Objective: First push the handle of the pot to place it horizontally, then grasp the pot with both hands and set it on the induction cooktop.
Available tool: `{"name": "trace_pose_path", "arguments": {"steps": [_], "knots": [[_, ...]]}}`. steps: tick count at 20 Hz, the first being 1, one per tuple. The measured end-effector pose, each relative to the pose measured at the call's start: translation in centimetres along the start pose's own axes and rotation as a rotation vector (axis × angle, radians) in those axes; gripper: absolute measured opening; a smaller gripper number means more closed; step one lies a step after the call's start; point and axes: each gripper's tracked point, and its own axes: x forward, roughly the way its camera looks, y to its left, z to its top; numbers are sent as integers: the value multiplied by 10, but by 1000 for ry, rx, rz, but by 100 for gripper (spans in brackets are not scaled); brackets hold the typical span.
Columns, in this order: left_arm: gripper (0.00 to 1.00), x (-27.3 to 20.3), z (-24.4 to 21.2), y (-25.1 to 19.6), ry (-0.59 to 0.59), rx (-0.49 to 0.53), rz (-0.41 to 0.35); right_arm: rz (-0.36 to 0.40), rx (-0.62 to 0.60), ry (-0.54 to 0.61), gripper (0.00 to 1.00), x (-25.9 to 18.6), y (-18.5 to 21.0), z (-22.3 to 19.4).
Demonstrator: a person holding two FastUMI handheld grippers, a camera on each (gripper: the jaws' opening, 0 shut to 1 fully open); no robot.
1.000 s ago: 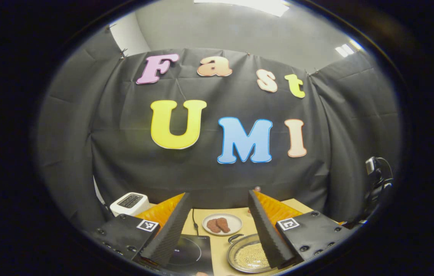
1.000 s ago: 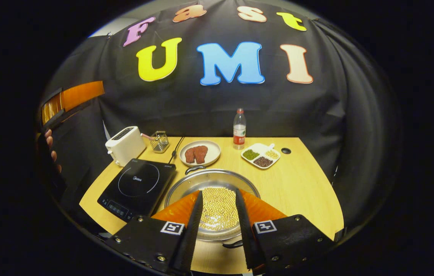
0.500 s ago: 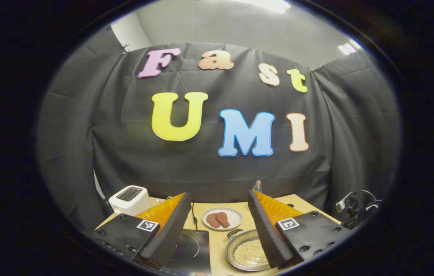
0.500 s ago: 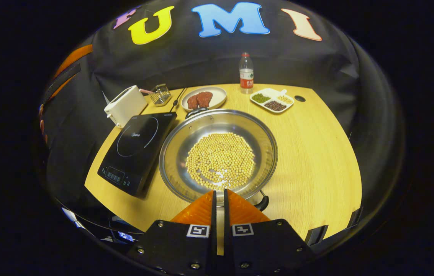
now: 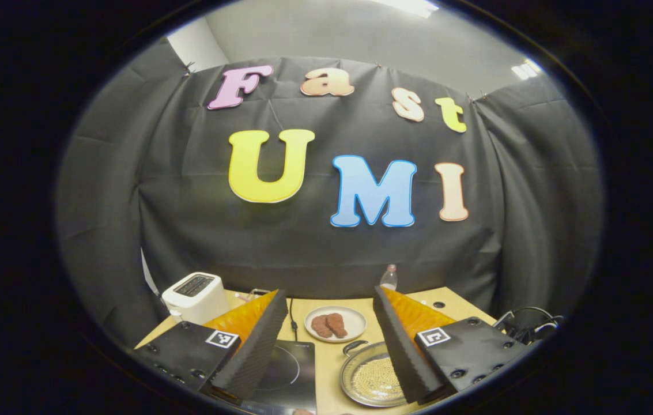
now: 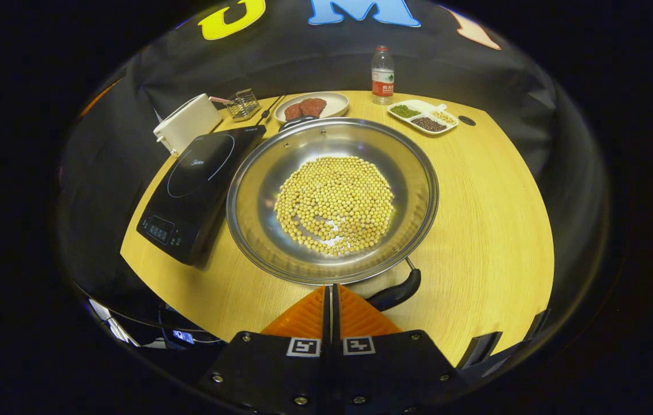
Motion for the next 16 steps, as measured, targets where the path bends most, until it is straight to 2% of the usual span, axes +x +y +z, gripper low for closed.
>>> {"name": "trace_pose_path", "arguments": {"steps": [5,16], "knots": [[95,8,-1,1,9,1,-1,8,32,60,0,10,-1,-9],[95,18,0,-5,9,3,-19,-95,82,55,0,21,-35,-12]]}}
